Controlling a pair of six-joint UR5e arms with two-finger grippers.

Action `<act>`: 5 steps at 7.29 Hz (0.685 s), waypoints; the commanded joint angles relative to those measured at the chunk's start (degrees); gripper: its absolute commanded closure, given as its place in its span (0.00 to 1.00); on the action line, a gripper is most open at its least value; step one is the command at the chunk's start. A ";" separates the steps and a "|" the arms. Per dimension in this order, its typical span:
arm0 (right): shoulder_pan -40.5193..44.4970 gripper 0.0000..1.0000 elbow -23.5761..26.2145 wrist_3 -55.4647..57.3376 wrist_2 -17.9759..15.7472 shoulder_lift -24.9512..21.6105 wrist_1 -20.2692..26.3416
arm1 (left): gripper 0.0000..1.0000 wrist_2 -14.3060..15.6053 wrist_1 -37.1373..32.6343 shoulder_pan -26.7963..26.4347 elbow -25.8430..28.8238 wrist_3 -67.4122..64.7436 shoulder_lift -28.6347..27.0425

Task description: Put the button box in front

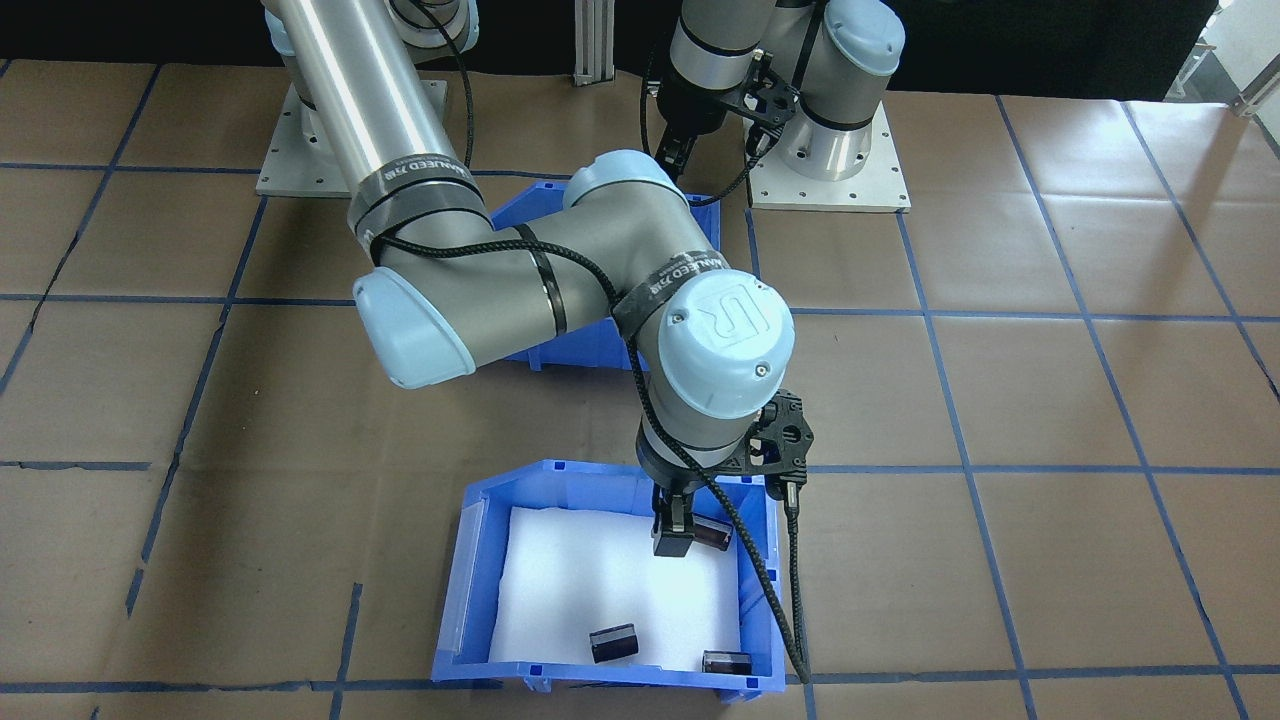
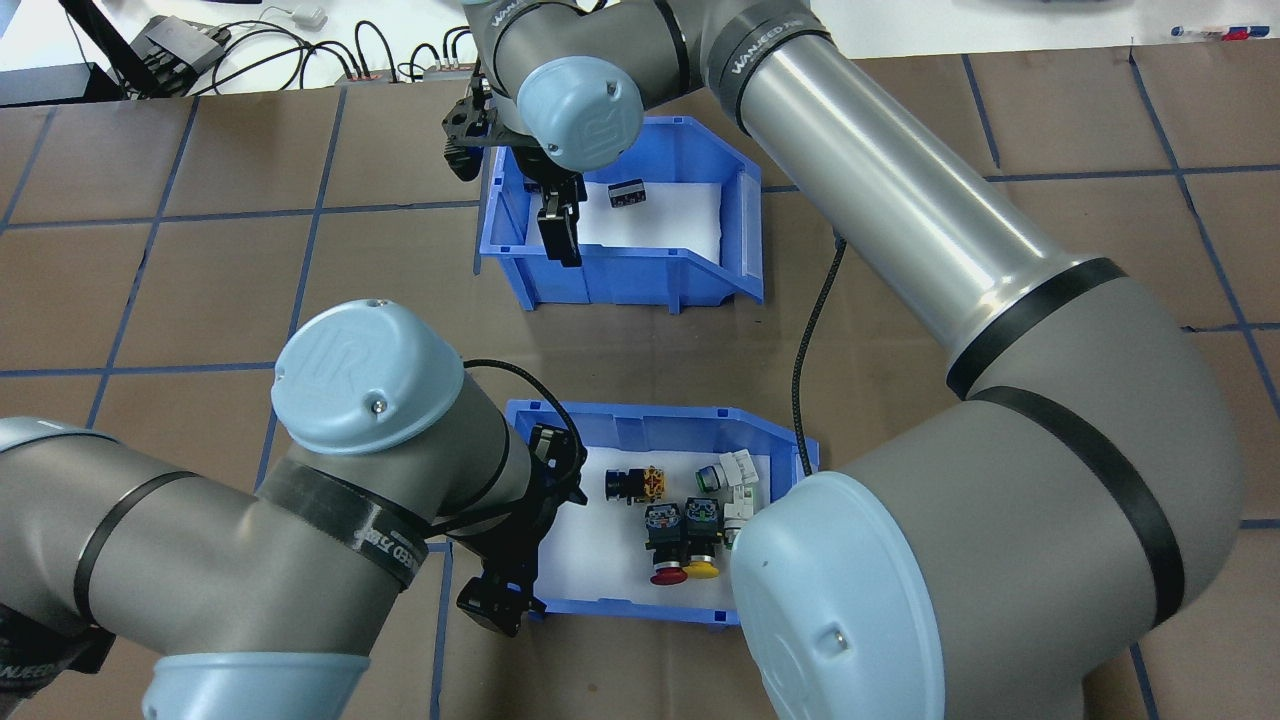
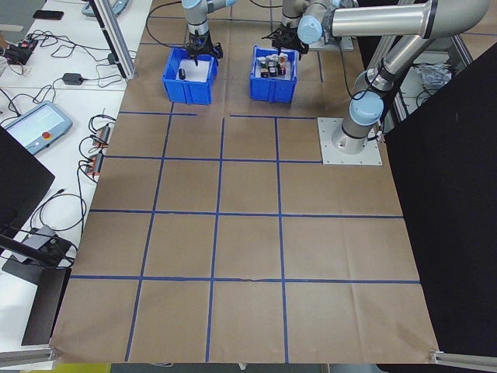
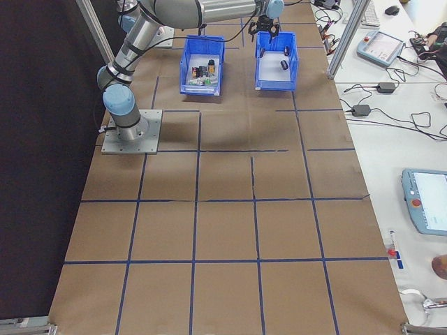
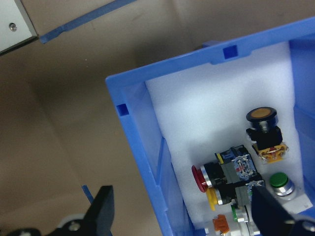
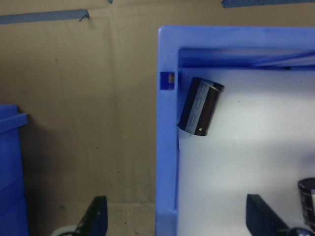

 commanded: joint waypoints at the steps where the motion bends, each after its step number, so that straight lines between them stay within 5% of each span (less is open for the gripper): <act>1: 0.29 0.00 6.27 0.22 -0.22 -0.51 -6.05 | 0.01 -0.08 0.31 -1.39 -2.08 -4.04 0.08; 2: 0.12 0.00 8.74 0.58 -0.31 -0.95 -9.92 | 0.01 -0.08 1.10 -2.79 -2.35 -6.76 -0.36; 5: 0.11 0.07 10.70 1.80 -0.49 -2.79 -11.45 | 0.01 -0.25 8.44 -3.51 -6.19 -12.57 -1.59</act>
